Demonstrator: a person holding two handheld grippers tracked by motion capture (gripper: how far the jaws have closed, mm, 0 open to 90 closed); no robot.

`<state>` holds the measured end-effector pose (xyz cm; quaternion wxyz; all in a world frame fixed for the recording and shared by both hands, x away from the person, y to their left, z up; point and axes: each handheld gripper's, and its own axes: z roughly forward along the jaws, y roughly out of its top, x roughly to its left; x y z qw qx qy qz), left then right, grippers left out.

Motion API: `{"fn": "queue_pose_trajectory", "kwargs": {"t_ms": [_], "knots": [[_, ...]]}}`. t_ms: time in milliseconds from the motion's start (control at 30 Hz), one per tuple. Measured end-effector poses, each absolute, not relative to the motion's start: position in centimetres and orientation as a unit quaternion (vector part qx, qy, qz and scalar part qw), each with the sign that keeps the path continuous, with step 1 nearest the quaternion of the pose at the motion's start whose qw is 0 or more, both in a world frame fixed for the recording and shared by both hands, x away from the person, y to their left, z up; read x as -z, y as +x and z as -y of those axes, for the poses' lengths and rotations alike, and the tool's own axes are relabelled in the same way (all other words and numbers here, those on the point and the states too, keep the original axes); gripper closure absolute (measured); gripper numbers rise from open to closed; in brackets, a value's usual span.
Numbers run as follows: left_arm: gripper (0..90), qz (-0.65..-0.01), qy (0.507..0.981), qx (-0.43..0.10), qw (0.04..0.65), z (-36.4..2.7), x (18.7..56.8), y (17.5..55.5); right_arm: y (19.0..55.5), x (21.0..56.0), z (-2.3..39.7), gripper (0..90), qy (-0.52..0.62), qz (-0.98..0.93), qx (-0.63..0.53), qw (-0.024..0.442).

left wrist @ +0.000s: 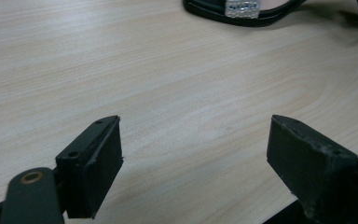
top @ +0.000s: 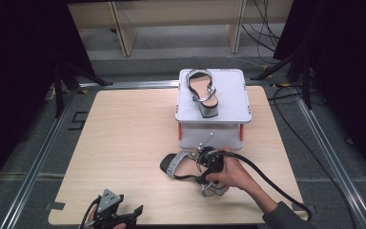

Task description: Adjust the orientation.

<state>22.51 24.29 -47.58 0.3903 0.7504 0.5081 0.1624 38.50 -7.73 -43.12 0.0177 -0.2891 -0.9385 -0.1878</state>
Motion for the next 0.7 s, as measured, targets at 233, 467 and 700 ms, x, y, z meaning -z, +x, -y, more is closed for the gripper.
{"fn": "queue_pose_trajectory", "kwargs": {"t_ms": [233, 467, 700], "knots": [[17.9, -0.51, 0.75, -0.164, 0.387, -24.3, 47.5, 22.5, 37.9, 44.1, 9.2, 37.2, -0.292, 0.936, 0.196, 0.02], [17.9, -0.506, 0.753, -0.161, 0.388, -24.2, 47.5, 22.6, 38.1, 44.2, 9.3, 26.9, -0.303, 0.931, 0.204, 0.014], [17.9, -0.509, 0.753, -0.163, 0.384, -24.2, 47.5, 22.7, 38.8, 42.9, 8.6, 22.9, -0.301, 0.925, 0.23, 0.0]]}}
